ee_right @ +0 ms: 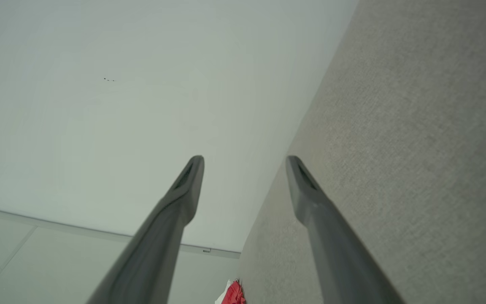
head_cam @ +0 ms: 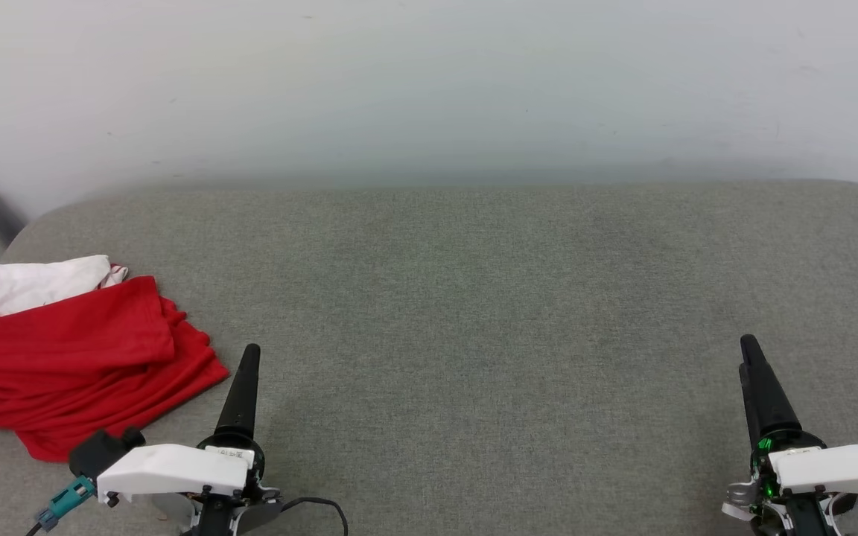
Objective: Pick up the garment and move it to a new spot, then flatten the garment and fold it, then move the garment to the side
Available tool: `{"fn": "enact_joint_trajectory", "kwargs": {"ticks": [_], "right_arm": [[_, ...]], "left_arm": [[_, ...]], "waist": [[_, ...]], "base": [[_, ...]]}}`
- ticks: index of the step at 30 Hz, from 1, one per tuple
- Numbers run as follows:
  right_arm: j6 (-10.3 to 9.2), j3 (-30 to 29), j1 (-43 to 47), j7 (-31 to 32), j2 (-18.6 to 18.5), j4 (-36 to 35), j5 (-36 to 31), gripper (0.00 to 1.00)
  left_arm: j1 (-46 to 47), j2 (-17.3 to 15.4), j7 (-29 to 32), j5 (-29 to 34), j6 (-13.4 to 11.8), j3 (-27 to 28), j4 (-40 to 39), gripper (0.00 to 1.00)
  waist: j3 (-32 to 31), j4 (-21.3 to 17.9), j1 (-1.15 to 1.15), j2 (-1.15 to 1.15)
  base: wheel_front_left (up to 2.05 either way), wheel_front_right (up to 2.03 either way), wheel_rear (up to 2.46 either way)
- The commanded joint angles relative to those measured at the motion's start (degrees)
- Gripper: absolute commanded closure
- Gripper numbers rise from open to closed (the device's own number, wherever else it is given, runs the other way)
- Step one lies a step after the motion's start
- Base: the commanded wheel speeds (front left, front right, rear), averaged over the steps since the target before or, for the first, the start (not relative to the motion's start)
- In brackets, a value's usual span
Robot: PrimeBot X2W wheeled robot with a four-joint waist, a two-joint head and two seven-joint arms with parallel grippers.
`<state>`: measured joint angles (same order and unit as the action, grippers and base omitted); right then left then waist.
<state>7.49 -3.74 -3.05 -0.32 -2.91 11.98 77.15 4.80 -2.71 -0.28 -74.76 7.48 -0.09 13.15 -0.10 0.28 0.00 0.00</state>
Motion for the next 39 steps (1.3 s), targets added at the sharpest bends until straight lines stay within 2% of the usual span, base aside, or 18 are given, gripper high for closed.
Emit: {"fn": "enact_joint_trajectory", "kwargs": {"ticks": [1,18,25,39], "right_arm": [[0.00,-0.1,-0.2,-0.5,-0.1,-1.2,-2.5,0.00],[0.00,0.3,1.1,-2.4,0.0,-3.1,-29.2,0.00],[0.00,0.8,1.6,-1.8,0.0,-5.0,-37.0,0.00],[0.00,1.4,2.5,-0.5,0.0,-7.7,-47.9,0.00]], "left_arm": [[1.2,-0.1,-0.5,1.9,0.0,-0.4,-0.9,0.00],[1.6,-0.1,-4.1,22.8,-2.0,-5.1,-1.0,0.00],[1.9,-0.1,-5.3,29.9,-2.8,-6.4,-0.7,0.00],[2.3,-1.0,-7.7,43.0,-5.6,-7.9,-1.1,0.00]], "waist": [[0.0,0.0,0.00,0.00],[-0.4,0.5,0.00,0.00],[-0.4,0.7,0.00,0.00],[-0.5,1.1,0.00,0.00]], "base": [[0.00,0.00,0.00],[0.00,0.00,0.00],[0.00,0.00,0.00],[0.00,0.00,0.00]]}}
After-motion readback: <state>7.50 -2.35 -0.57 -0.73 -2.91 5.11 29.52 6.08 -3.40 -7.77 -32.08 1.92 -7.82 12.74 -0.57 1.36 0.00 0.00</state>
